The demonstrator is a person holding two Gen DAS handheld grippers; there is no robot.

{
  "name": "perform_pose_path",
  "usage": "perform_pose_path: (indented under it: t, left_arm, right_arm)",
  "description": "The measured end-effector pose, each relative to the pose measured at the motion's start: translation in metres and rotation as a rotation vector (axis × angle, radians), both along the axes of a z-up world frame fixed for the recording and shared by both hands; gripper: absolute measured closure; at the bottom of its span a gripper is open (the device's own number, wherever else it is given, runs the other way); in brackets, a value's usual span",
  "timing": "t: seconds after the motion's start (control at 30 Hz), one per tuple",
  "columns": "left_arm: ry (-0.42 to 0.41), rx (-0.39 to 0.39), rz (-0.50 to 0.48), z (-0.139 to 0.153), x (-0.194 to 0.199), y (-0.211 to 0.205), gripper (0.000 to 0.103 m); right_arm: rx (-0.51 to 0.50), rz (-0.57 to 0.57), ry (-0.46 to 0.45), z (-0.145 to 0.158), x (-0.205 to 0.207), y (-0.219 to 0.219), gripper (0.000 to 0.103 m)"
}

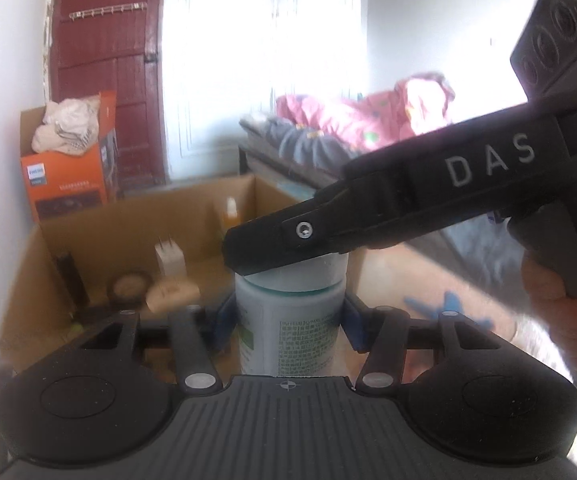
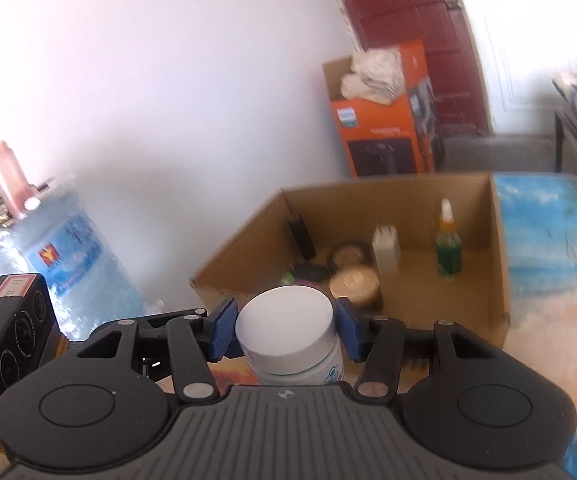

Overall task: Organize rigid objects
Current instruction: 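Carry the white supplement bottle into the box and open the right tool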

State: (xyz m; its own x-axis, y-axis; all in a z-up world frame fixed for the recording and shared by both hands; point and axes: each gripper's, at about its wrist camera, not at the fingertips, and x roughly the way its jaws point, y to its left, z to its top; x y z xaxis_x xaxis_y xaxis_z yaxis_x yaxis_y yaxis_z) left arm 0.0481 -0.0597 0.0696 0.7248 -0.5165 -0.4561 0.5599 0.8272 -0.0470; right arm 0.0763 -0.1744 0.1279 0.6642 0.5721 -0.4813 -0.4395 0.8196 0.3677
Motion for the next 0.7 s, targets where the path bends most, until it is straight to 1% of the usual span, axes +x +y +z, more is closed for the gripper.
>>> perform_pose_path:
  t: [0.1, 0.17, 0.23, 0.3, 0.43, 0.53, 0.7]
  left_arm:
    - [0.0, -0.067, 0.007, 0.026, 0.013, 0.008, 0.05]
    - [-0.012, -0.095, 0.006, 0.038, 0.024, 0.01, 0.05]
    - [-0.028, -0.106, 0.006, 0.046, 0.037, 0.009, 0.05]
    - [-0.027, -0.103, 0.01, 0.049, 0.054, 0.006, 0.05]
    - [0.018, -0.093, 0.009, 0.038, 0.088, 0.001, 0.05]
    - [0.054, -0.07, 0.014, 0.026, 0.108, -0.009, 0.05]
    - [0.126, -0.052, 0.017, 0.004, 0.129, -0.019, 0.05]
  right_arm:
    - [0.015, 0.033, -0.049, 0.028, 0.011, -0.002, 0.047]
    - [0.023, 0.045, -0.067, 0.041, 0.023, -0.003, 0.047]
    - [0.033, 0.055, -0.072, 0.049, 0.038, -0.005, 0.047]
    - [0.045, 0.061, -0.069, 0.05, 0.054, -0.008, 0.047]
    - [0.065, 0.048, -0.026, 0.037, 0.091, -0.019, 0.047]
    - [0.06, 0.03, 0.0, 0.02, 0.113, -0.027, 0.047]
    - [0.054, 0.018, 0.043, -0.008, 0.143, -0.04, 0.047]
